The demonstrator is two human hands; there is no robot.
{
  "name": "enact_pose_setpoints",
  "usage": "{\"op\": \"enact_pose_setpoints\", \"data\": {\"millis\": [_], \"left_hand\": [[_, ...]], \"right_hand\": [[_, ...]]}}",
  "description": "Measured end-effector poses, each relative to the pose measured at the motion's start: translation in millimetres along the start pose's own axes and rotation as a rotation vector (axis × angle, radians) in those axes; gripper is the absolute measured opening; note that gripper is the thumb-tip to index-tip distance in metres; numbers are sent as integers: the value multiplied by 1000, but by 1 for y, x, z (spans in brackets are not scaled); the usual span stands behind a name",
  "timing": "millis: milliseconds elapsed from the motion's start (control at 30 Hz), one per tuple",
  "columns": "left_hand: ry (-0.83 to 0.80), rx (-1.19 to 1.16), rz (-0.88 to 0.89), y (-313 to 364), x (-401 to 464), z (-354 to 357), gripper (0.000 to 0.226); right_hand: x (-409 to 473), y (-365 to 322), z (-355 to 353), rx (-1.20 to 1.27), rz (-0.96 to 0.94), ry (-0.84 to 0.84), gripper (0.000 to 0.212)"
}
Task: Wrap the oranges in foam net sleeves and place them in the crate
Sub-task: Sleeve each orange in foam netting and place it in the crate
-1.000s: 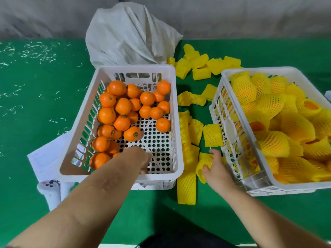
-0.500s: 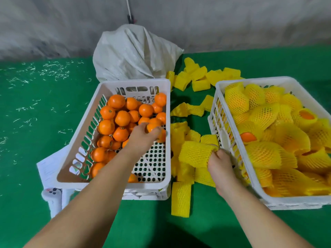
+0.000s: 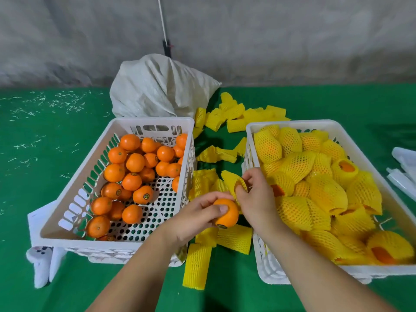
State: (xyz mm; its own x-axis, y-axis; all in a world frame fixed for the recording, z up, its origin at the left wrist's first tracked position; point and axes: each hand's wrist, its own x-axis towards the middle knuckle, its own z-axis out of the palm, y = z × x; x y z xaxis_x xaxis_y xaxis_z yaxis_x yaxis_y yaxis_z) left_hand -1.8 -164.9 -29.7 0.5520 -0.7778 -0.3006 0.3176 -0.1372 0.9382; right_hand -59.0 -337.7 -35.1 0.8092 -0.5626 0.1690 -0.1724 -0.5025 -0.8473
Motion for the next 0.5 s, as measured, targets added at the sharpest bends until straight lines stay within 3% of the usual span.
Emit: {"op": "enact_pose_setpoints", "data": {"millis": [167, 267, 367, 433, 500], "left_hand": [[-116, -107, 58, -3, -1, -2, 41], [-119, 140, 96, 1, 4, -5, 59], [-57, 422, 142, 2, 12, -15, 74], [28, 557, 188, 0, 14, -21, 69], [91, 491, 235, -6, 16, -22, 56]], "right_hand": [[-7, 9, -11, -201, -96, 7, 34], [-13, 17, -10, -201, -150, -71, 33], [-10, 20, -6, -246, -214, -43, 26], [-10, 22, -4, -245, -234, -47, 15], [-12, 24, -3, -215, -240, -68, 19]]}}
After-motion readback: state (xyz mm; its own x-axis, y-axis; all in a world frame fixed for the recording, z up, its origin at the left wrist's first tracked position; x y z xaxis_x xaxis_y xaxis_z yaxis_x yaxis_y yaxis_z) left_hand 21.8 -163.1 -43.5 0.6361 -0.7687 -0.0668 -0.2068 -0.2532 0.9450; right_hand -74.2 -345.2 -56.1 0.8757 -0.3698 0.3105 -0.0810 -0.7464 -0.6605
